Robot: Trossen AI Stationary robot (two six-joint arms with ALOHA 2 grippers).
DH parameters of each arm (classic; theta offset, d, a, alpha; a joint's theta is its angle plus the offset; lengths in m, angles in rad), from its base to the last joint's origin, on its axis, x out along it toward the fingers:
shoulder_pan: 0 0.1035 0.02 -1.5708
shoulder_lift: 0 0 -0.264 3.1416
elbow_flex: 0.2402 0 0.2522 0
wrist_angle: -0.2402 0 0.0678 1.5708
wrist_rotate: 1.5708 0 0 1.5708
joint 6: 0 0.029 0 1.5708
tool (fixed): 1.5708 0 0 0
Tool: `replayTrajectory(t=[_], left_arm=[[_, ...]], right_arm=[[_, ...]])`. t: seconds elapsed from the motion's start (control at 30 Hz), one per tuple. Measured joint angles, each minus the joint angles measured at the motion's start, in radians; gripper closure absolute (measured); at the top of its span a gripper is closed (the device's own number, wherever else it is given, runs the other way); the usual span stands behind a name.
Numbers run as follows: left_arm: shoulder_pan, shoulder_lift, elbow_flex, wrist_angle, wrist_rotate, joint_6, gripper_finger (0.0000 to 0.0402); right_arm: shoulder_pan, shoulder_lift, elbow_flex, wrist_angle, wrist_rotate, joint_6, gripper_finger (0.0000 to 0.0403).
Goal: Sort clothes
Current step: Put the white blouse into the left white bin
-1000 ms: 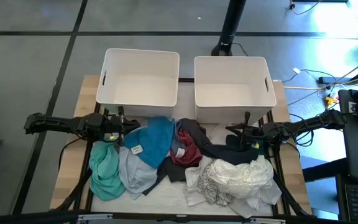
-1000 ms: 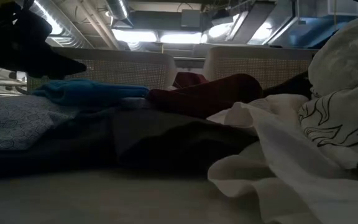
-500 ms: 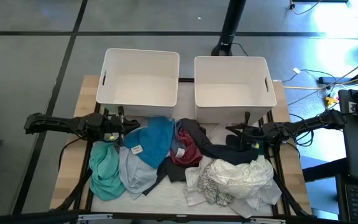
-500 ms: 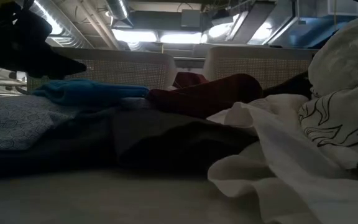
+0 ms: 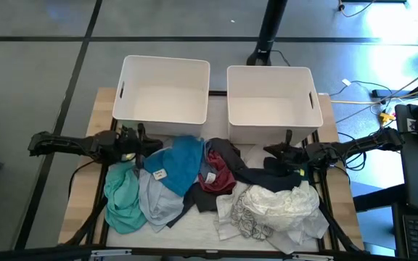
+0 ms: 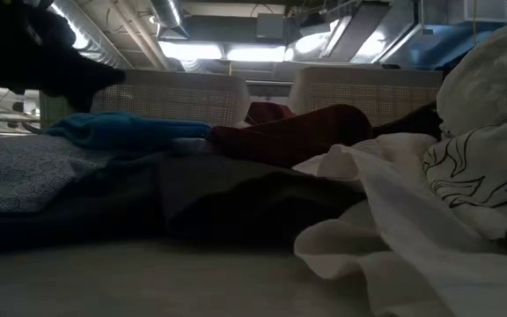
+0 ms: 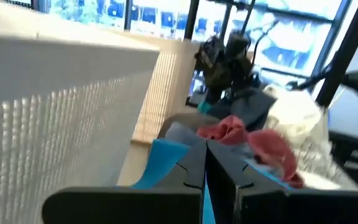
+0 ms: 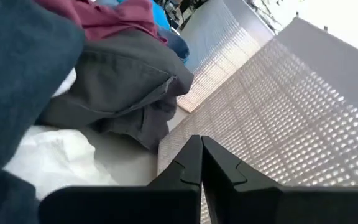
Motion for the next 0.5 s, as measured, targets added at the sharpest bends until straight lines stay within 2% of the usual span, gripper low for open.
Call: replayTrajectory(t=[0.3,0.4,0.5], left_arm=[[0.000,0.000,0.000,0.139,0.047,-0.005,0.0400],[0.000,0.003,0.000,0.162,0.059,-0.013,0.0400],[0.000,0.020,0.001,0.197,0.059,-0.043,0.0400]], right_arm=[[0.000,0.000,0.000,0.003,-0.006,0.026,0.0395],[0.000,0.000,0.000,0.014,-0.037,0.110,0.0395],[0.000,0.000,0.004,0.066,-0.129,0.170,0.0395]])
